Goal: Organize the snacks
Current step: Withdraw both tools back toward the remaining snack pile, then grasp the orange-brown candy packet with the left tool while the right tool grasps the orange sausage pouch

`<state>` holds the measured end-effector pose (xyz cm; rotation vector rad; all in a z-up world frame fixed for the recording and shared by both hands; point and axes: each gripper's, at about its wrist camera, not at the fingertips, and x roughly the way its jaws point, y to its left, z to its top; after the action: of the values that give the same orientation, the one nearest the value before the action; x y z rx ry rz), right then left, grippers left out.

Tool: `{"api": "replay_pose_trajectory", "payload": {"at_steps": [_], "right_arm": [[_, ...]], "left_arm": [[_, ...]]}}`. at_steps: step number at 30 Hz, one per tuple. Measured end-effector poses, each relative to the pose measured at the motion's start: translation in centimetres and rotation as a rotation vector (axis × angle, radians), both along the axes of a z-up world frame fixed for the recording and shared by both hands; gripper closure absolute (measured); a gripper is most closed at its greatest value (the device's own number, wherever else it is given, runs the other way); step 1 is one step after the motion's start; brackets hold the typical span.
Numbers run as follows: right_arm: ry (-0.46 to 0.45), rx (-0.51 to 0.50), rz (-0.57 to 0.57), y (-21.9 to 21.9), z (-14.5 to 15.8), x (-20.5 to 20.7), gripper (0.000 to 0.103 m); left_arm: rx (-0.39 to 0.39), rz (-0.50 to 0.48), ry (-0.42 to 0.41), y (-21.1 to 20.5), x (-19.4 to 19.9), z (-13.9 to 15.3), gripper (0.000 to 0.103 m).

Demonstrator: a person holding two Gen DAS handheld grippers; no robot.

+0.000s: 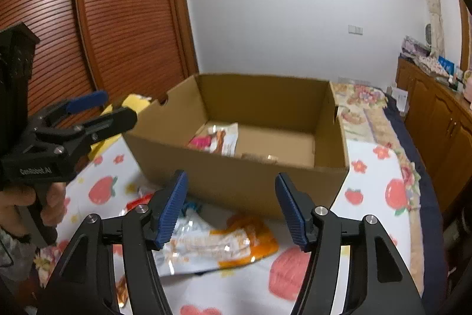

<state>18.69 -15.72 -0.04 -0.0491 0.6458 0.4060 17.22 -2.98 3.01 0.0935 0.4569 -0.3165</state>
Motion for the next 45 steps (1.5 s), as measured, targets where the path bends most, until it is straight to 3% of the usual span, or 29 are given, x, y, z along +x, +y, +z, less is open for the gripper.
{"api": "replay_pose_trajectory", "payload": {"at_steps": [7,13,20,22,29,33,37,38,45], "right_arm": [[0.056,0.002,-0.007,0.0,-2.4,-0.8,0.035],[0.114,0.006,-0.003,0.6,-4.9,-1.6,0.035],[0.194,0.034,-0.014,0.8,-7.3,-2.2,0.035],[0.219,0.036,-0.018,0.9,-7.9,-2.3,0.028],[0.228,0.022,-0.021,1.1,-8.4,-3.1,0.028],[0.235,0.035,-0.022,1.2,-8.4,-3.6,0.028],[0.239,0.051,-0.020,1.2,-8.4,-3.7,0.028],[0.243,0.056,-0.018,1.2,-8.4,-3.7,0.028],[0.244,0.046,-0.011,1.6,-8.2,-3.7,0.028]], "left_arm": [[-0.024,-0.031,0.037,0.5,-2.3,-1.7,0.000],[-0.033,-0.031,0.100,1.0,-4.3,-4.9,0.000],[-0.070,-0.022,0.190,1.7,-6.3,-8.4,0.000],[-0.077,-0.027,0.222,1.8,-6.9,-9.3,0.000],[-0.067,-0.045,0.328,1.5,-8.9,-11.9,0.003],[-0.061,-0.058,0.382,1.0,-9.7,-13.0,0.023],[-0.047,-0.093,0.432,-0.1,-10.0,-14.0,0.031],[-0.036,-0.095,0.435,-0.4,-10.2,-14.1,0.033],[0.062,-0.069,0.404,-1.3,-11.0,-14.0,0.070]]}}
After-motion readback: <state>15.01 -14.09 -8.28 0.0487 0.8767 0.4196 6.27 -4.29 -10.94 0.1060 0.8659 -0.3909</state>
